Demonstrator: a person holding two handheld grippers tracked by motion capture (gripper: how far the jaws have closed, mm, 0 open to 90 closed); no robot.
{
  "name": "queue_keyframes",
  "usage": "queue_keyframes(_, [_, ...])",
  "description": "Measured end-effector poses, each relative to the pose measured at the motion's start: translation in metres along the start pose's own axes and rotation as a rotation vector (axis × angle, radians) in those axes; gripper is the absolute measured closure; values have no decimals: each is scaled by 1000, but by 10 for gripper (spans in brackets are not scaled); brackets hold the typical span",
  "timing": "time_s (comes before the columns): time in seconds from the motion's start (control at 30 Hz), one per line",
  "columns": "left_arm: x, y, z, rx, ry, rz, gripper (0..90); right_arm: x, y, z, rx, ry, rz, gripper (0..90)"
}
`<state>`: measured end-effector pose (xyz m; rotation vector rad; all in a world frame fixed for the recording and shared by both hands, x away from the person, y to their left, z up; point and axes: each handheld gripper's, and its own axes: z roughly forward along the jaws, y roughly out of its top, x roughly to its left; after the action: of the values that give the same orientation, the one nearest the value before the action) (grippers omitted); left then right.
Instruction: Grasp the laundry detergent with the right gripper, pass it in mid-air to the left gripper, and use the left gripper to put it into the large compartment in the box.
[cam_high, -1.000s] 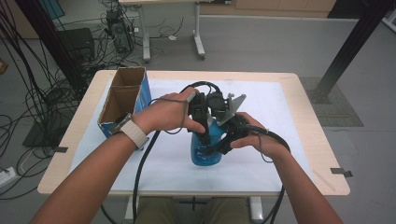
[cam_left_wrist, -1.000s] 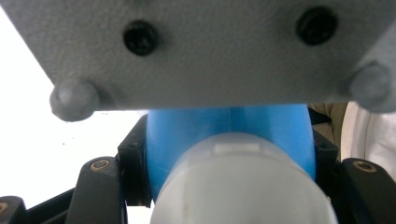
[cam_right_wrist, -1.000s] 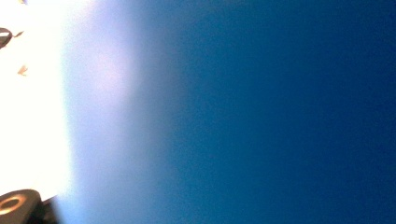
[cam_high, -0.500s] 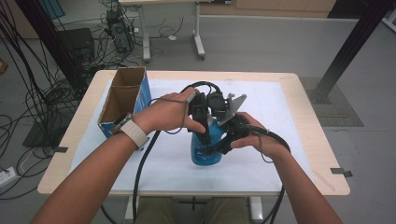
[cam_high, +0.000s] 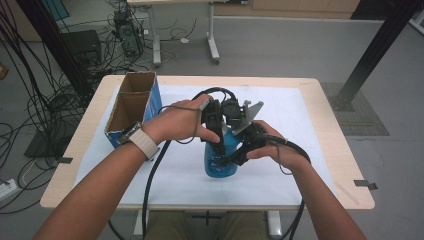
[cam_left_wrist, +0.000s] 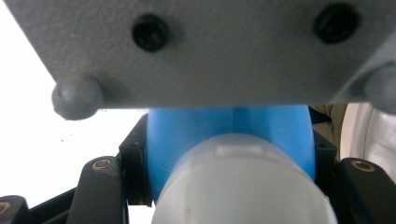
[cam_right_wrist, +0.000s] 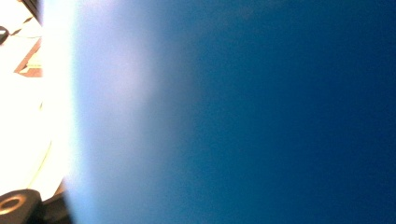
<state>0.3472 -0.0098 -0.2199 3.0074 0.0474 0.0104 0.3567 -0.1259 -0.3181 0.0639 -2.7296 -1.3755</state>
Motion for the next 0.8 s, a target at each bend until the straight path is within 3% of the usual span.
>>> queue_keyframes(0.8, [0,-3,0,-4,-7,-5,379,1,1,1,-6,2,-1,431])
